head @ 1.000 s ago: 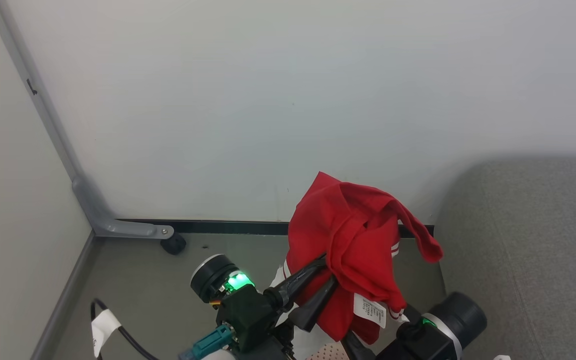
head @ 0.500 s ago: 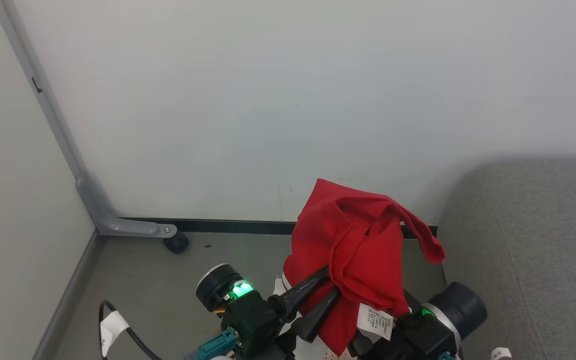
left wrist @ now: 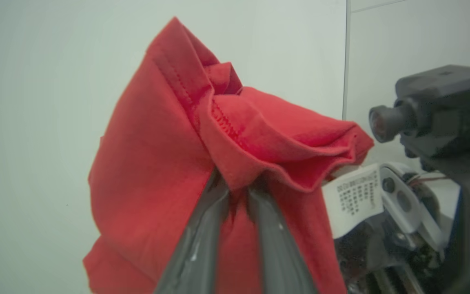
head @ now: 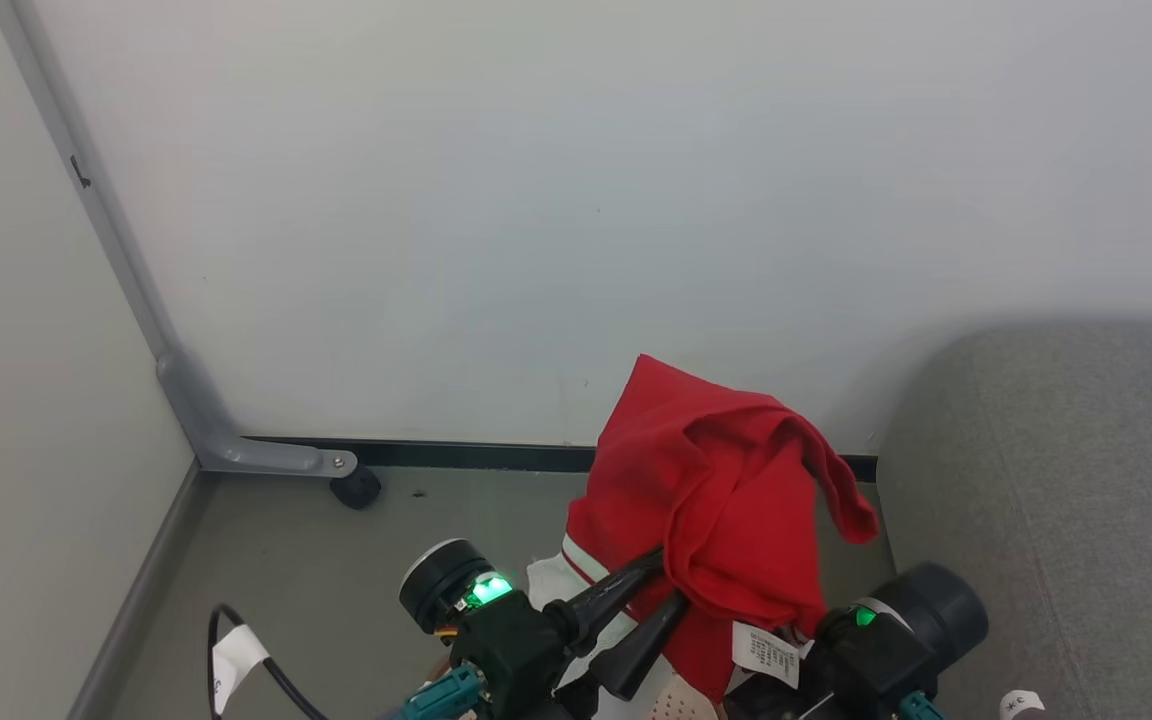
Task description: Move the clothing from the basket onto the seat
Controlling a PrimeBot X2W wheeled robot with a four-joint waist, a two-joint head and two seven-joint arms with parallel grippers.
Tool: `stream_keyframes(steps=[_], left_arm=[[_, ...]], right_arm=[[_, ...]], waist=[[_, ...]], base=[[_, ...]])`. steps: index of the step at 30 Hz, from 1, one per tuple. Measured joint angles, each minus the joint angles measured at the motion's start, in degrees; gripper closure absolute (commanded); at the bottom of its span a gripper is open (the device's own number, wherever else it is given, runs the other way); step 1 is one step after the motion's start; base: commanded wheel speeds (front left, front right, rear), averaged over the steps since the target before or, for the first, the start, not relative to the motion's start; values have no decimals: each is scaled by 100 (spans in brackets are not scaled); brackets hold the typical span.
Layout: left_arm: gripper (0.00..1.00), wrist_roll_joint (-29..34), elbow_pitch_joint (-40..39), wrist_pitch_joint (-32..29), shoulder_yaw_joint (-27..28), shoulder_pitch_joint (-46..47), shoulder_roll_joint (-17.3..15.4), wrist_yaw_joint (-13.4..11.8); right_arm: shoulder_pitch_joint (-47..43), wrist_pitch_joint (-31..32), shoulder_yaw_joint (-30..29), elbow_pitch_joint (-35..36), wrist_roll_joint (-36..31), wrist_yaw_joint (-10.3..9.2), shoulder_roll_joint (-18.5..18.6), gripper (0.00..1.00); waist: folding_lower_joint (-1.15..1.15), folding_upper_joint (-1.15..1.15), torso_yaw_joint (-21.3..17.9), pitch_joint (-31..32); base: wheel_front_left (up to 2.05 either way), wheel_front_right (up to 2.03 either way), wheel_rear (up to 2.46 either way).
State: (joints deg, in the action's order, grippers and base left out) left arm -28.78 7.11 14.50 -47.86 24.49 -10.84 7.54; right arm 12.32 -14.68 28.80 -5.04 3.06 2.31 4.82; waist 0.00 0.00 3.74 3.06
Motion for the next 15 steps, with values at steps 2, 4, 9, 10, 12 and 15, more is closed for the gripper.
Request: stream_keyframes(steps=[2, 4, 9, 10, 12, 15], left_arm=[[55, 0, 3, 0, -5, 0, -1, 0], [16, 0, 9, 0, -12, 0, -3, 0], [0, 0, 12, 0, -13, -1, -7, 0], [0, 0, 12, 0, -12, -1, -7, 0], [0, 0, 18, 0, 0, -3, -8, 0], [0, 0, 70, 0, 57, -13, -31, 0]], right_arm=[[-1, 1, -35, 46, 1, -38, 0, 100], [-1, 0, -64, 87, 1, -87, -2, 100], [-4, 0, -130, 168, -7, -138, -3, 100], [-7, 0, -144, 191, -9, -140, -3, 100], [-11, 0, -175, 227, -16, -188, 0, 100], [-14, 0, -224, 259, -54, -204, 34, 100]], waist=[[0, 0, 1, 6], [0, 0, 2, 11], [0, 0, 1, 12], [0, 0, 1, 9], [0, 0, 1, 2], [0, 0, 2, -9]], base=[[0, 0, 0], [0, 0, 0], [0, 0, 0], [0, 0, 0], [0, 0, 0], [0, 0, 0]])
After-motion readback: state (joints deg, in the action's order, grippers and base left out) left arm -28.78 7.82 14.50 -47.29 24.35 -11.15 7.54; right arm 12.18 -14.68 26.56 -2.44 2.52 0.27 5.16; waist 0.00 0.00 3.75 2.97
